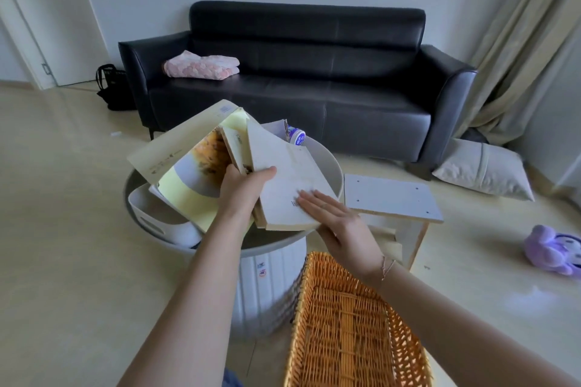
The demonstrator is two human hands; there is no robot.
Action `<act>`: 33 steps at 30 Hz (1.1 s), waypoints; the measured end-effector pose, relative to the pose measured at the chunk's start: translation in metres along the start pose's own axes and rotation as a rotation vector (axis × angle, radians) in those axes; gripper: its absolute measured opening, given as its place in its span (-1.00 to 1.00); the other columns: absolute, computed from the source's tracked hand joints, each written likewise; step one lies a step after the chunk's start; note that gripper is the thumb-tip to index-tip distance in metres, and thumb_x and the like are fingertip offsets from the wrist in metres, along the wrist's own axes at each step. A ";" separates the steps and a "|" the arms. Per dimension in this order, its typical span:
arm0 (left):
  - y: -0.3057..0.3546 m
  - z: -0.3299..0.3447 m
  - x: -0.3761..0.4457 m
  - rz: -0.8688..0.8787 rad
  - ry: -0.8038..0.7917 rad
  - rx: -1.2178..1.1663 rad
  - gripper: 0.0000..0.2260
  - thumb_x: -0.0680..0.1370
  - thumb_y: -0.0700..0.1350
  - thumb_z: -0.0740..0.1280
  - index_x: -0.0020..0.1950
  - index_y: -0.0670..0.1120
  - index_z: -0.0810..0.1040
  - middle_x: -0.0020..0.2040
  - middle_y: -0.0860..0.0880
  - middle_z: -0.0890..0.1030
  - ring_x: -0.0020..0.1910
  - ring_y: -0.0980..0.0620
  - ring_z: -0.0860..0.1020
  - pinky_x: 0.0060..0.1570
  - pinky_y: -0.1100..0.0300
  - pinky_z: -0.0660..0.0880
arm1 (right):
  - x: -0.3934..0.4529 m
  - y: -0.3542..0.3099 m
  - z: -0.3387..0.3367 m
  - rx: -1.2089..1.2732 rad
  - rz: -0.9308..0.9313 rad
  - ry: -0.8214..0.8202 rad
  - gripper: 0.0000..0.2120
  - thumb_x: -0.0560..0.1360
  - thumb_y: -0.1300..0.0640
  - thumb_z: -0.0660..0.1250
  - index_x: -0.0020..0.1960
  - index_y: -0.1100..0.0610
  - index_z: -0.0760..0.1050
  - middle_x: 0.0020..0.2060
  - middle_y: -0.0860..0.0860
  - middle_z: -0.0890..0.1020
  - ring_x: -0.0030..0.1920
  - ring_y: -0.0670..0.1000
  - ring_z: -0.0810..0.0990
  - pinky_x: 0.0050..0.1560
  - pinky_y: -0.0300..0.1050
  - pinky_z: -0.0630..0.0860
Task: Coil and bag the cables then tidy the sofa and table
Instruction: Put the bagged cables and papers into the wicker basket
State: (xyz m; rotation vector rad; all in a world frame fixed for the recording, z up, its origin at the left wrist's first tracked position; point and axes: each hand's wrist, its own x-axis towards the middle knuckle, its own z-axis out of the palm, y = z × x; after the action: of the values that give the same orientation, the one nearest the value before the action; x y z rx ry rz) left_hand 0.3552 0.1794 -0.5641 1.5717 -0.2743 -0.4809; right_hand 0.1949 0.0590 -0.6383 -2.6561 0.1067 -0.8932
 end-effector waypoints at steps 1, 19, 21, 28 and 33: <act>-0.002 0.001 -0.001 0.013 0.009 -0.018 -0.36 0.18 0.07 0.53 0.22 -0.08 0.54 0.08 -0.03 0.67 0.00 -0.07 0.65 0.07 -0.05 0.60 | 0.000 -0.001 -0.002 -0.007 0.000 -0.024 -0.54 0.58 0.17 0.24 0.48 0.05 0.34 0.45 -0.08 0.39 0.50 0.00 0.27 0.47 0.00 0.29; -0.004 0.079 -0.074 0.112 -0.546 -0.033 -0.87 0.53 -0.22 0.37 0.06 -0.08 0.59 -0.18 -0.01 0.71 -0.23 -0.01 0.68 -0.33 0.24 0.55 | -0.070 -0.009 -0.115 1.278 0.954 0.232 -0.66 0.49 0.13 0.36 0.20 0.29 0.48 0.02 0.30 0.63 -0.20 0.20 0.69 -0.29 0.01 0.65; -0.028 0.091 -0.071 0.003 -0.624 0.039 -0.86 0.56 -0.16 0.34 0.11 -0.11 0.59 -0.17 -0.03 0.72 -0.23 -0.01 0.69 -0.29 0.22 0.56 | -0.093 0.005 -0.101 1.261 1.043 0.241 -0.58 0.48 0.13 0.39 0.24 0.35 0.44 -0.01 0.30 0.65 -0.24 0.20 0.70 -0.34 -0.05 0.64; -0.133 0.118 -0.045 -0.347 -0.680 0.668 -0.32 0.34 0.20 0.40 0.33 -0.17 0.46 0.25 -0.12 0.58 0.17 -0.12 0.58 0.22 0.00 0.51 | -0.164 0.056 -0.022 1.282 1.327 0.113 -0.66 0.50 0.19 0.37 0.22 0.30 0.46 -0.06 0.26 0.68 -0.23 0.20 0.70 -0.33 -0.03 0.63; -0.166 0.119 -0.033 -0.286 -0.620 0.941 -0.79 0.62 -0.05 0.20 0.12 -0.13 0.55 0.09 -0.09 0.56 0.02 -0.06 0.53 -0.02 0.15 0.44 | -0.205 0.104 0.044 1.239 1.471 0.027 -0.67 0.48 0.25 0.40 0.22 0.22 0.47 0.00 0.24 0.68 -0.08 0.25 0.69 -0.20 0.10 0.64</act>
State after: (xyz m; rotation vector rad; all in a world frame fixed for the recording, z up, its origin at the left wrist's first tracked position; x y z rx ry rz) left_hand 0.2514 0.0999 -0.7246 2.3533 -0.8427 -1.1818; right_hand 0.0608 0.0101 -0.8236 -0.9022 0.9555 -0.2267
